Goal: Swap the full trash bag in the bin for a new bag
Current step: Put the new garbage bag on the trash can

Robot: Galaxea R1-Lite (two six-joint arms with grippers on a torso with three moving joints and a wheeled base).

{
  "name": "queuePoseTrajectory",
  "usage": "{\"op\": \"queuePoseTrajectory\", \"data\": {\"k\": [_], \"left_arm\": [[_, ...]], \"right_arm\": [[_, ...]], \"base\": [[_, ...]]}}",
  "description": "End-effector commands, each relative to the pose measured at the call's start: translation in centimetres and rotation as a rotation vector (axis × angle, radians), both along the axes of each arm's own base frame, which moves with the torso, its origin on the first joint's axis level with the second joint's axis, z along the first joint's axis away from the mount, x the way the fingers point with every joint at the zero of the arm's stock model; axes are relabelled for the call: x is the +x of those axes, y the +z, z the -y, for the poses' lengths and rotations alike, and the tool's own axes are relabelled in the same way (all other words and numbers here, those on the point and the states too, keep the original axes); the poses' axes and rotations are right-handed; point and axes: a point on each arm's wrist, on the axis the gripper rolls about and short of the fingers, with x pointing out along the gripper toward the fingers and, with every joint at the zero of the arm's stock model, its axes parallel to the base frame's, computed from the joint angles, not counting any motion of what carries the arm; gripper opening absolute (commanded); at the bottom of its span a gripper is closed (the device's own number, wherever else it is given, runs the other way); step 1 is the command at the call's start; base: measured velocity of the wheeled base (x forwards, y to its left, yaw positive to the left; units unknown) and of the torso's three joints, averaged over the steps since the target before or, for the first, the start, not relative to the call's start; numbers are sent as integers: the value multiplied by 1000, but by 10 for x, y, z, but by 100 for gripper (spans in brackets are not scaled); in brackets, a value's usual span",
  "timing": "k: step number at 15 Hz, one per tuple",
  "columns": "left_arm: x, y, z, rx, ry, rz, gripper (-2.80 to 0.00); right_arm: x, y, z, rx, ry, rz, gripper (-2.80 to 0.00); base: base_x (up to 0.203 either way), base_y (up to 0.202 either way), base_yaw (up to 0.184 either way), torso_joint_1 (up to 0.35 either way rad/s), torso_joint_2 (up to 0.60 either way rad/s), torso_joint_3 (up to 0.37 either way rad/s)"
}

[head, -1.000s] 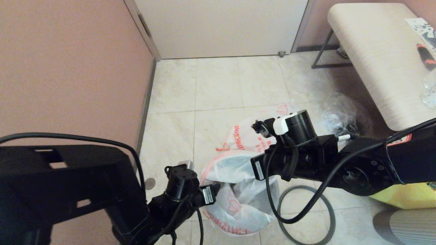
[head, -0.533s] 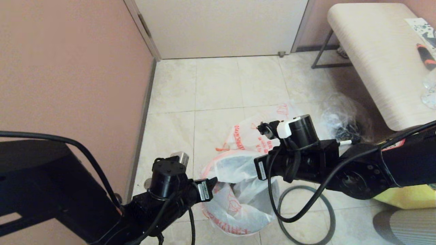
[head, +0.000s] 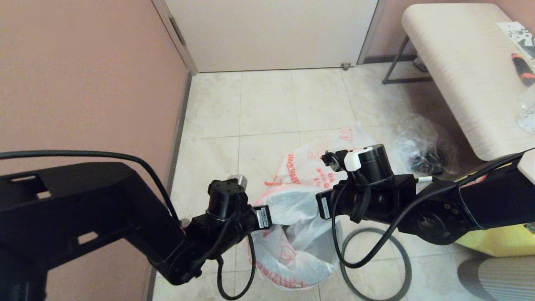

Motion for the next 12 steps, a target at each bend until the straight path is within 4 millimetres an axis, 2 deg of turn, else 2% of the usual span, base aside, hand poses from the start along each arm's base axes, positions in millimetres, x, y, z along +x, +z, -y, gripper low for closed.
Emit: {"op": "queuePoseTrajectory", "data": {"k": [1, 4, 8, 12], "left_arm": [[18, -9, -5, 8, 42, -14, -280], [22, -12, -13, 35, 109, -18, -280], [24, -38, -10, 73, 106, -70, -280], [35, -62, -7, 106, 126, -95, -280]], "right_arm": [[3, 0, 5, 5, -8, -3, -280], [2, -4, 7, 1, -8, -10, -280], [-4, -9, 4, 10, 7, 5, -280], [-8, -6, -2, 10, 30, 18, -280]], "base": [[0, 0, 0, 0, 0, 0], [0, 0, 0, 0, 0, 0], [0, 0, 0, 0, 0, 0], [0, 0, 0, 0, 0, 0]]}}
